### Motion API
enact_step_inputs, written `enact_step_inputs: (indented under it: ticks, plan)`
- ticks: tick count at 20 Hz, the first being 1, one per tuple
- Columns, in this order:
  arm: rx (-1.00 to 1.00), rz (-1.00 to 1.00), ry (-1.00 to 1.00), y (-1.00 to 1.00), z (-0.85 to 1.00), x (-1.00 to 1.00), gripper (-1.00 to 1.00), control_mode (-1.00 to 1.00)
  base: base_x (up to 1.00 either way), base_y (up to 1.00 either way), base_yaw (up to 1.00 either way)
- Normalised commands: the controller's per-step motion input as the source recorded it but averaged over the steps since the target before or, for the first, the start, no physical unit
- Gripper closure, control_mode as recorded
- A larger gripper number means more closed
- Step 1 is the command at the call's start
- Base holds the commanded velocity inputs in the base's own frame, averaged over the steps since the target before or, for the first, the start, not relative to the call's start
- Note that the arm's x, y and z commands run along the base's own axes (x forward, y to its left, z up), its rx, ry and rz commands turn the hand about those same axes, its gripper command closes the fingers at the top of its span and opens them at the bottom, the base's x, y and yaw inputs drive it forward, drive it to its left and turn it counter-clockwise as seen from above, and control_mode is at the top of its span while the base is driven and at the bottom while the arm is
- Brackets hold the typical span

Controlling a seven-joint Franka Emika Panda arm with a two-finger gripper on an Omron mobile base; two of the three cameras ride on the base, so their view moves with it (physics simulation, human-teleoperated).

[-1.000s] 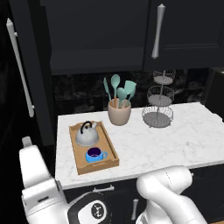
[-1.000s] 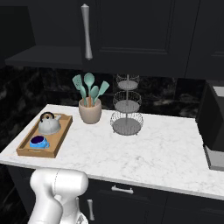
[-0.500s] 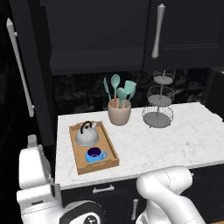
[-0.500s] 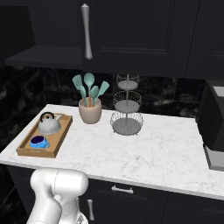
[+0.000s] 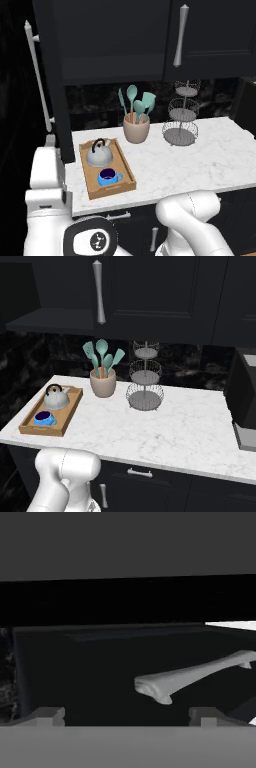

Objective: Pick the kettle from the counter and place it on the tray. Then pick the mug from the cabinet and place it on the tray. Then close the cabinet doors.

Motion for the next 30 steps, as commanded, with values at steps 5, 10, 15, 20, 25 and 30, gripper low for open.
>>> enact_step_inputs:
  ticks: [5, 10, 15, 20, 25, 30]
  plan:
    - [0.18, -0.01, 0.00, -0.48, 0.20, 0.49, -1.00, -1.00, 0.00, 0.00, 0.00]
    - [0.22, 0.00, 0.00, -0.58, 0.12, 0.61, -1.00, -1.00, 0.00, 0.00, 0.00]
    - [0.20, 0.00, 0.00, -0.58, 0.06, 0.69, -1.00, -1.00, 0.00, 0.00, 0.00]
    - [0.21, 0.00, 0.01, -0.57, 0.06, 0.87, -1.00, -1.00, 0.00, 0.00, 0.00]
    - [0.20, 0.00, 0.05, -0.51, 0.06, 0.99, -1.00, -1.00, 0.00, 0.00, 0.00]
    - [0.19, 0.00, 0.07, -0.47, 0.06, 1.00, -1.00, -1.00, 0.00, 0.00, 0.00]
